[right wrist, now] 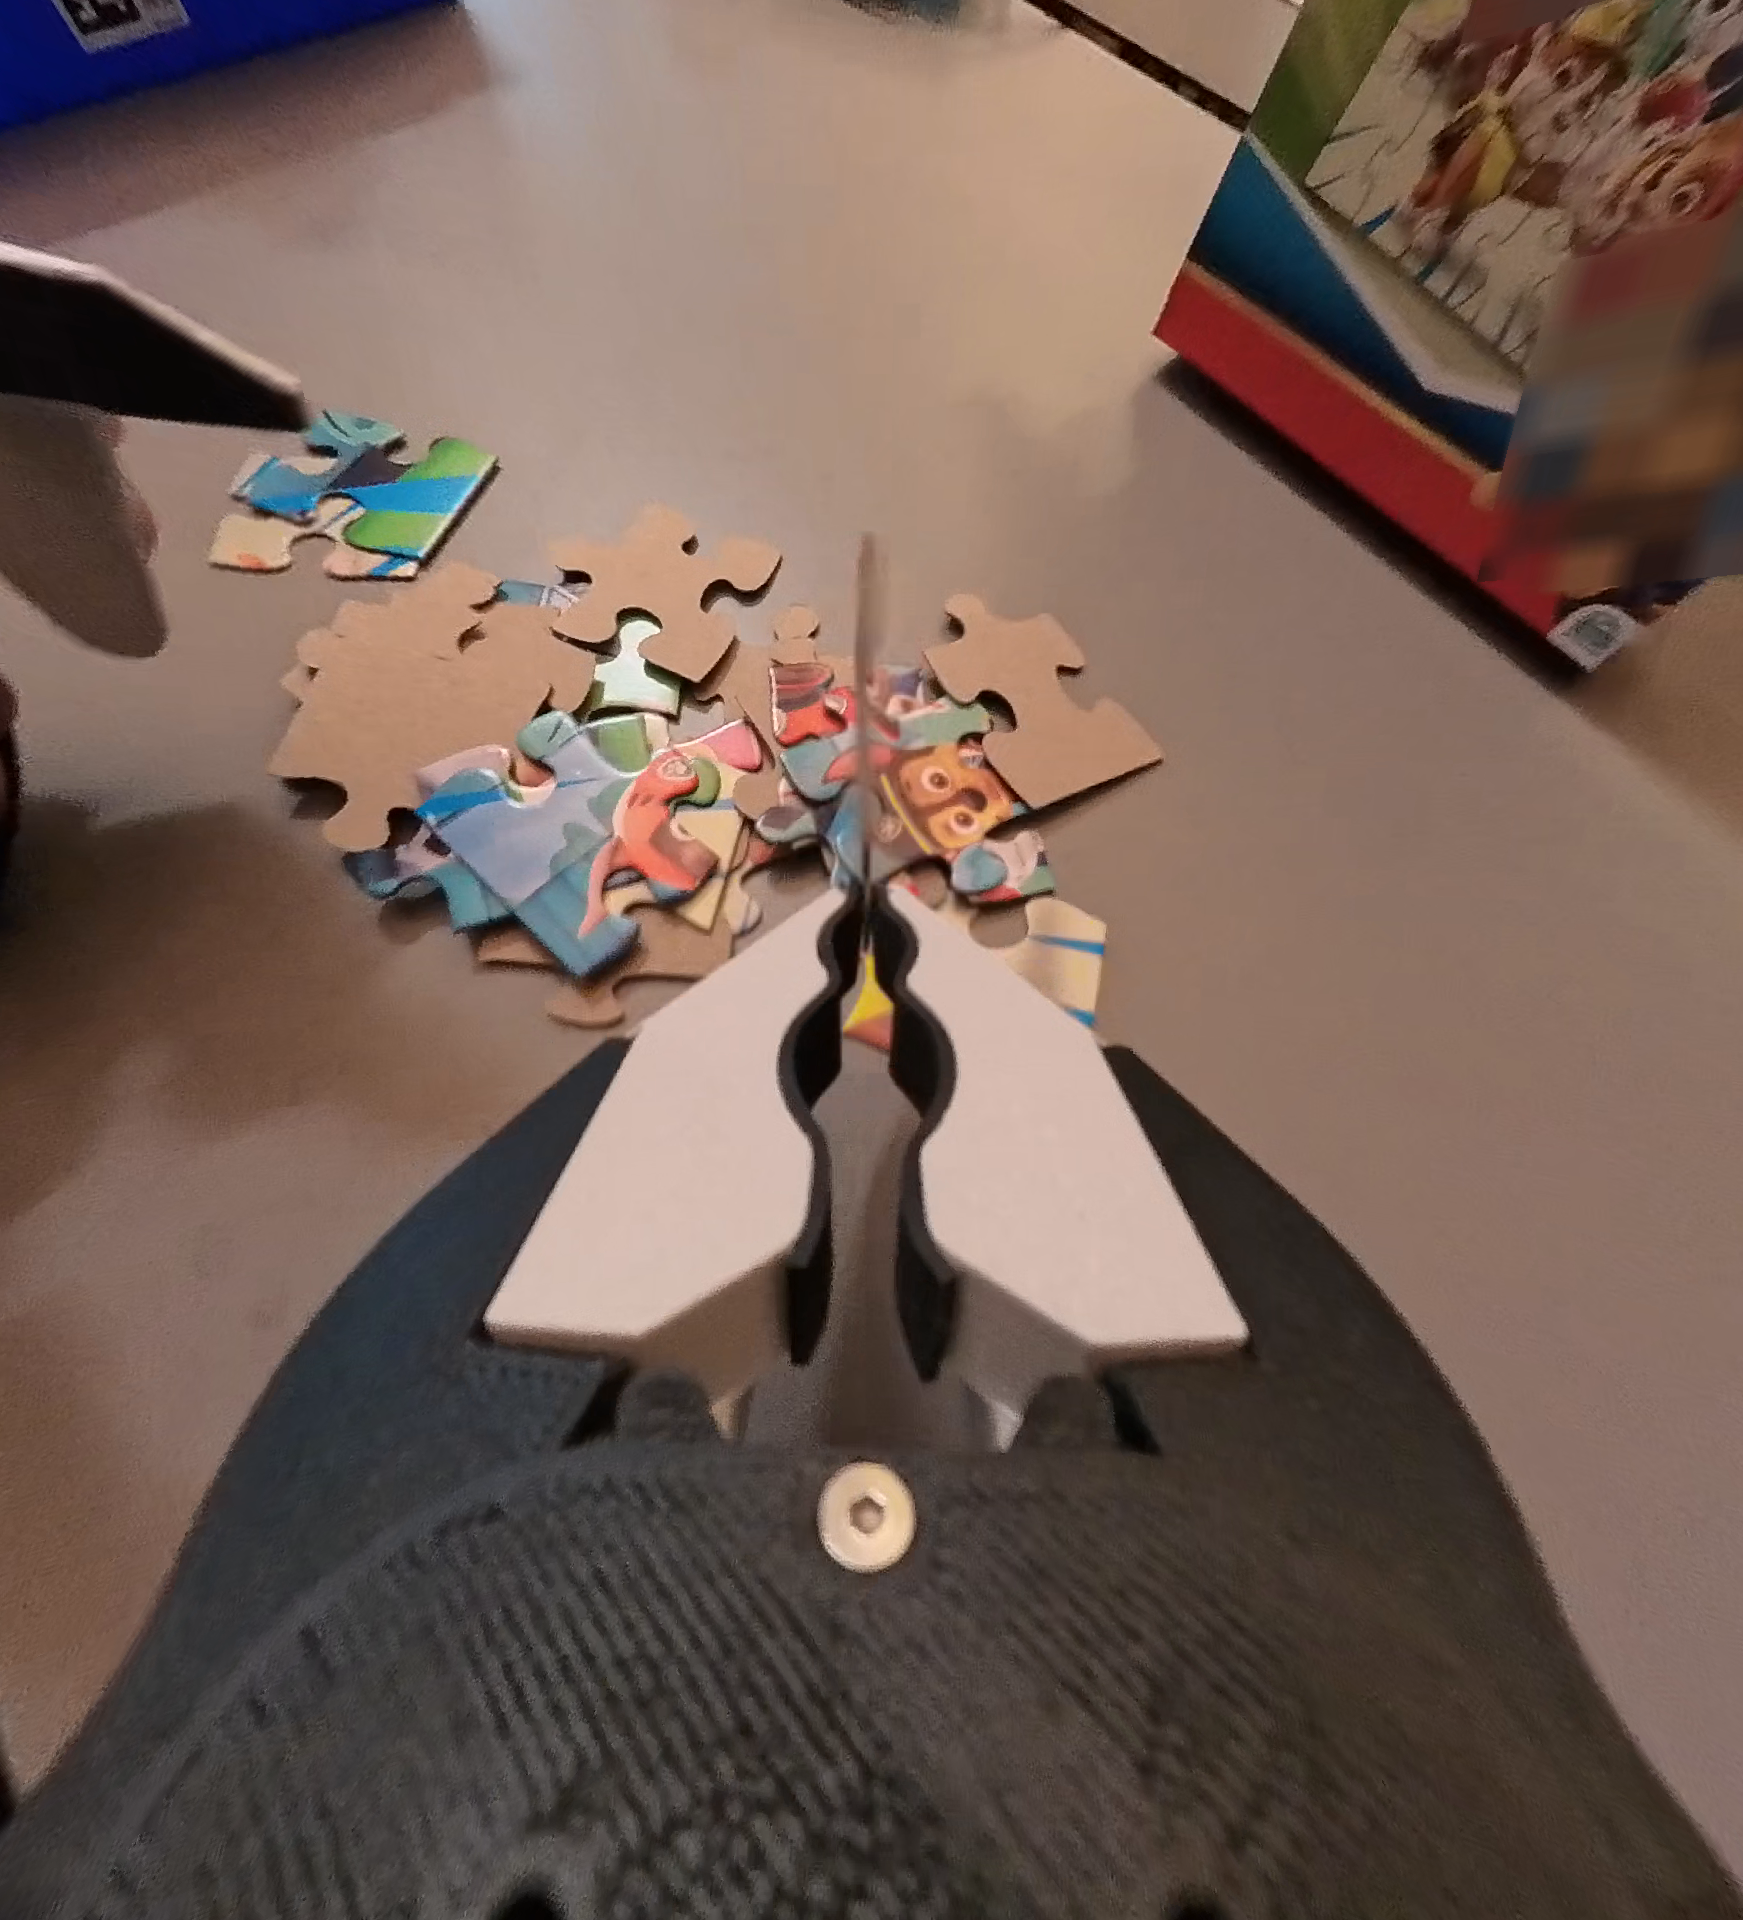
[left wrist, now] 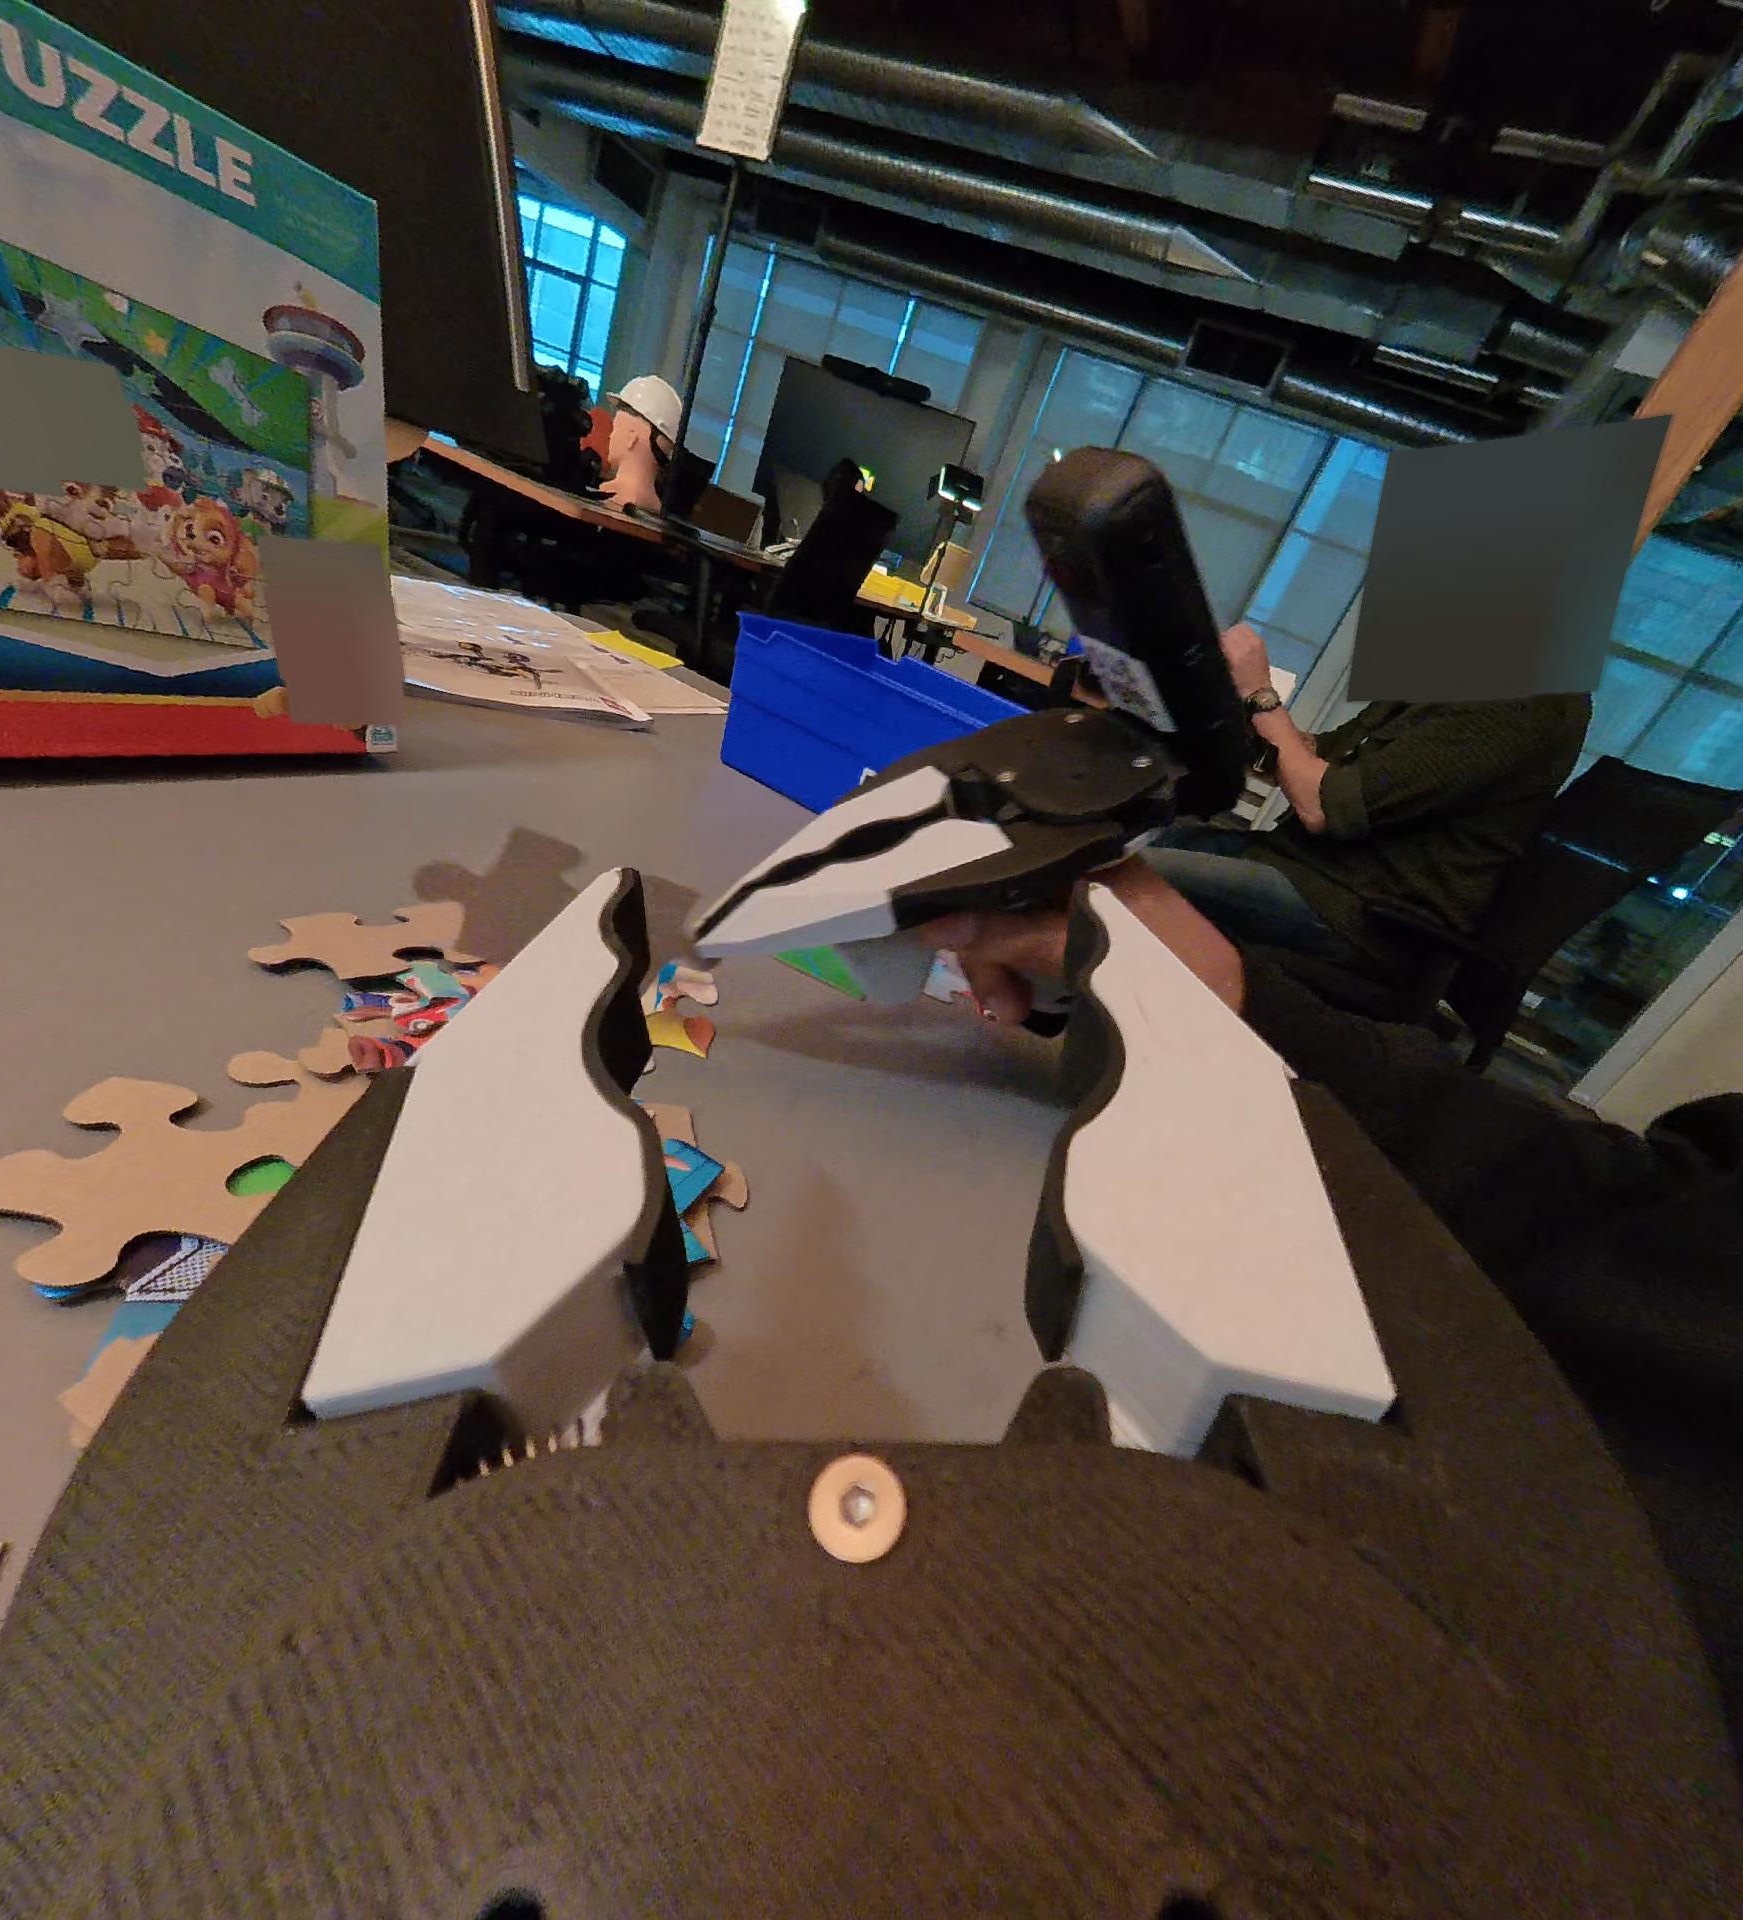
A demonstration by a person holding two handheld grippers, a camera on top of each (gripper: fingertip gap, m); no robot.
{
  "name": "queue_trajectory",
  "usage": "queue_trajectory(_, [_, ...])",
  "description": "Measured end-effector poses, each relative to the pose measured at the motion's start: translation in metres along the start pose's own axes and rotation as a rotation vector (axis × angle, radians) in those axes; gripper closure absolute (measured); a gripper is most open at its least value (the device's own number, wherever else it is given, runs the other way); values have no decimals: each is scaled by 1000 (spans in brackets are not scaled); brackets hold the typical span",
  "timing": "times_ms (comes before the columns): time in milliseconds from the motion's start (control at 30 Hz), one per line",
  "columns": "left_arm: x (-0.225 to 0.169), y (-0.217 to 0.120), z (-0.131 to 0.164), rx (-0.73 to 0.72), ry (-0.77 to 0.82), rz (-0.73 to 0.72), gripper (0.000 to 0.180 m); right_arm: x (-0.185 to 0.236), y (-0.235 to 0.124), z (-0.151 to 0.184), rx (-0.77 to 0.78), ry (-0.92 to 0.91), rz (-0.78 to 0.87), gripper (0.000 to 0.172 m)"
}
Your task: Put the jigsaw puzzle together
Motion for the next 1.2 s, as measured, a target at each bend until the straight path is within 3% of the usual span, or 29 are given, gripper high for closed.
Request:
queue_trajectory(233, [1,0,0,1,-6,-4,102,20,-71,28,-25,-50,-38,172])
queue_trajectory(433, [2,1,1,8,0,-14,102,55,-106,63,19,-536,108,172])
queue_trajectory(533, [3,2,2,13,4,-20,101,67,-107,84,125,-657,130,144])
queue_trajectory(633, [3,1,2,14,13,-28,102,67,-113,86,117,-493,58,126])
queue_trajectory(767, [3,1,2,13,17,-32,102,50,-119,77,60,-249,51,119])
queue_trajectory(900, [3,1,2,16,16,-31,102,45,-100,76,85,-35,12,117])
queue_trajectory(1033, [3,0,2,12,11,-31,102,49,-76,82,149,54,-45,105])
queue_trajectory(1200, [4,0,2,11,-2,-26,102,48,-65,81,172,15,-55,112])
Point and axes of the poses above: each gripper's, where its closed fingertips meet, y out along the fingers, z out of its underside, x = y × z across the jaws, the point moved 5 cm from there along -y, back along the fingers, and after that the axes turned 10 degrees about -y, right-handed, at the moved point
